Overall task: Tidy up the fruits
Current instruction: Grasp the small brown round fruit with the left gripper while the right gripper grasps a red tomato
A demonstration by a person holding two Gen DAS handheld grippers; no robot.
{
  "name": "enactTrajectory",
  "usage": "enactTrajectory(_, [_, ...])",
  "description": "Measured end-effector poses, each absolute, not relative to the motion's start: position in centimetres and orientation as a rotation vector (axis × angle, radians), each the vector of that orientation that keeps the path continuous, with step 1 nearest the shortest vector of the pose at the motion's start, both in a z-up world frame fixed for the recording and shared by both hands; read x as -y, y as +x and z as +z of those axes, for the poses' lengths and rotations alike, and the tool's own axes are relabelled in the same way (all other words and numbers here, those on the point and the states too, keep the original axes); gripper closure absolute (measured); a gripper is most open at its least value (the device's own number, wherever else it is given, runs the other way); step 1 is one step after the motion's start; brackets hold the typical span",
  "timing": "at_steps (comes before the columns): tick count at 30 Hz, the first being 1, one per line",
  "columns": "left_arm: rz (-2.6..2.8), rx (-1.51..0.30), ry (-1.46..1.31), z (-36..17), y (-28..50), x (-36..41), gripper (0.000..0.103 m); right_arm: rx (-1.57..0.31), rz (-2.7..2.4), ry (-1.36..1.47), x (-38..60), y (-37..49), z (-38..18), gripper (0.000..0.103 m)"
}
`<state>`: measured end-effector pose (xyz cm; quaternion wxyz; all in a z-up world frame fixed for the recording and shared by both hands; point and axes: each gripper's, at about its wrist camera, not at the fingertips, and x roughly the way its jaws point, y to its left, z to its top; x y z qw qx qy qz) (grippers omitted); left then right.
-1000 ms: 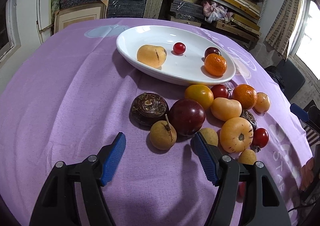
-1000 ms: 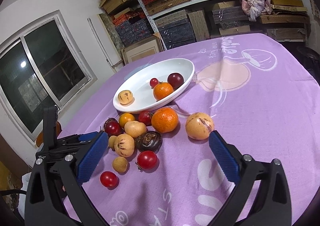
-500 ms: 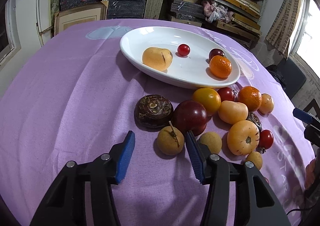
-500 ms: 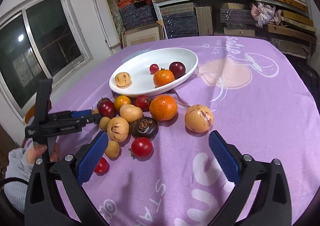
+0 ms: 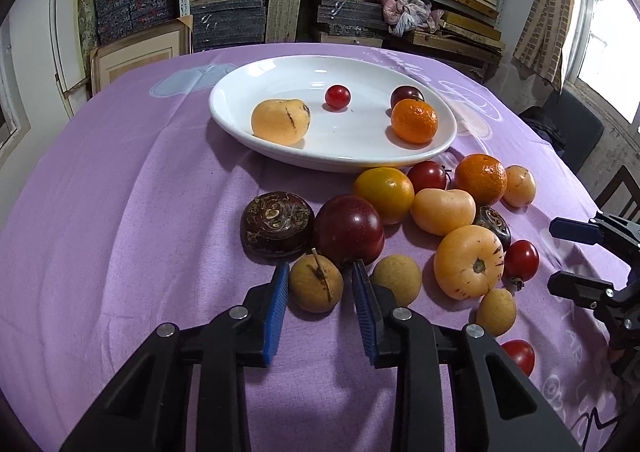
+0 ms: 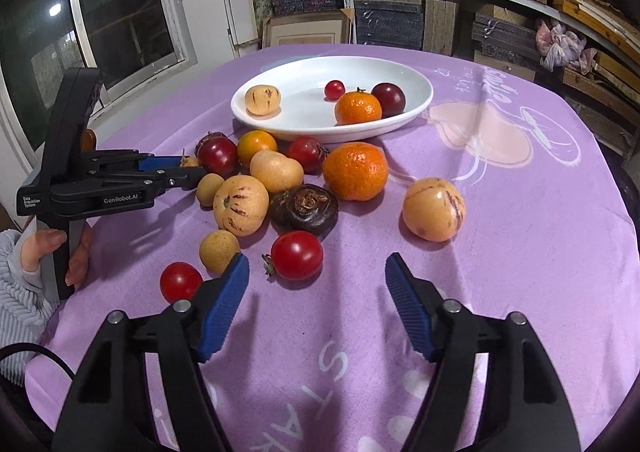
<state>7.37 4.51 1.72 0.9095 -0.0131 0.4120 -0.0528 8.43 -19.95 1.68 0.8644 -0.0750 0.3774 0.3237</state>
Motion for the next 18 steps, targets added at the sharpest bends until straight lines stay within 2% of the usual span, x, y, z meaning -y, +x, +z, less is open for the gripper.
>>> enactTrajectory(4, [-0.122, -0.854, -0.025, 1.5, 7.1, -4.3, 0.074, -0.783, 0.666, -0.19, 19.4, 8.3, 1.4, 0.038])
enactTrajectory(10, [-0.135, -0.871, -0.034, 1.3, 7.2, -4.2, 0.076, -0.811, 0.676, -0.256, 17.5, 9.0, 0.5, 0.055])
enactTrajectory(13, [-0.143, -0.877, -0.041, 1.2, 7.3, -4.2, 0.076, -0.813, 0.674, -0.272, 16.7, 9.2, 0.5, 0.056])
enactTrajectory(16, [-0.147, -0.877, -0.048, 1.1, 7.3, -4.3, 0.076, -0.848, 0.681, -0.281, 16.1, 9.8, -0.1, 0.063])
enactTrajectory(18, [-0.149, -0.876, -0.053, 1.1, 7.3, -4.4, 0.076, -0.847, 0.685, -0.272, 16.3, 9.9, 0.0, 0.072])
